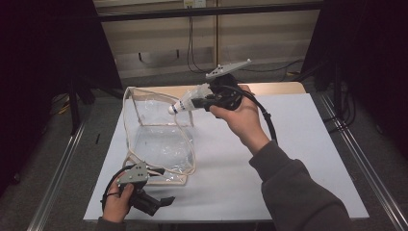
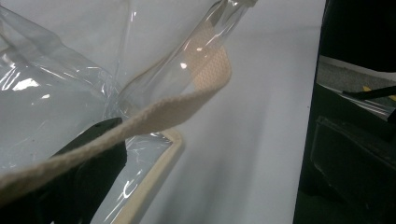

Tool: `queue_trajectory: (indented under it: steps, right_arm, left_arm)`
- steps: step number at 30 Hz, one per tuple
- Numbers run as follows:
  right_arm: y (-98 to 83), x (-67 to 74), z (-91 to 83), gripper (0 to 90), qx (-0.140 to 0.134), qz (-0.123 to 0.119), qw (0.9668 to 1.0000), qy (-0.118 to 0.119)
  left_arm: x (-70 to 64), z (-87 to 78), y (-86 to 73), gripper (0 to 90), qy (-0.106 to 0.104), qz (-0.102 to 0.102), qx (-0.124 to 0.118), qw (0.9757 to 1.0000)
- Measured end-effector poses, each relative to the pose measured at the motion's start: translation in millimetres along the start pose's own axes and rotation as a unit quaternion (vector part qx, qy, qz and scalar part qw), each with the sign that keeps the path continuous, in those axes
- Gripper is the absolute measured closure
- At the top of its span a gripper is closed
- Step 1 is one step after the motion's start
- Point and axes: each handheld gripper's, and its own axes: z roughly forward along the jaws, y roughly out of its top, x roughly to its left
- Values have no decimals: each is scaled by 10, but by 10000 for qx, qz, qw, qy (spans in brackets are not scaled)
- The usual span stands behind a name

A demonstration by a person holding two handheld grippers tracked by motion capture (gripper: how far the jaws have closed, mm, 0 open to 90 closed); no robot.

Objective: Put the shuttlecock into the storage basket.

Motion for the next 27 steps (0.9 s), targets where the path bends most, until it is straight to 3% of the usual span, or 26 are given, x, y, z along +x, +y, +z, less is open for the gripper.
queue_trajectory:
  steps: [27]
  right_arm:
    - [148,198,334,873,52,-182,9998,63]
  left_arm:
    - [1,-3,-3,35,-25,-4,-24,10000]
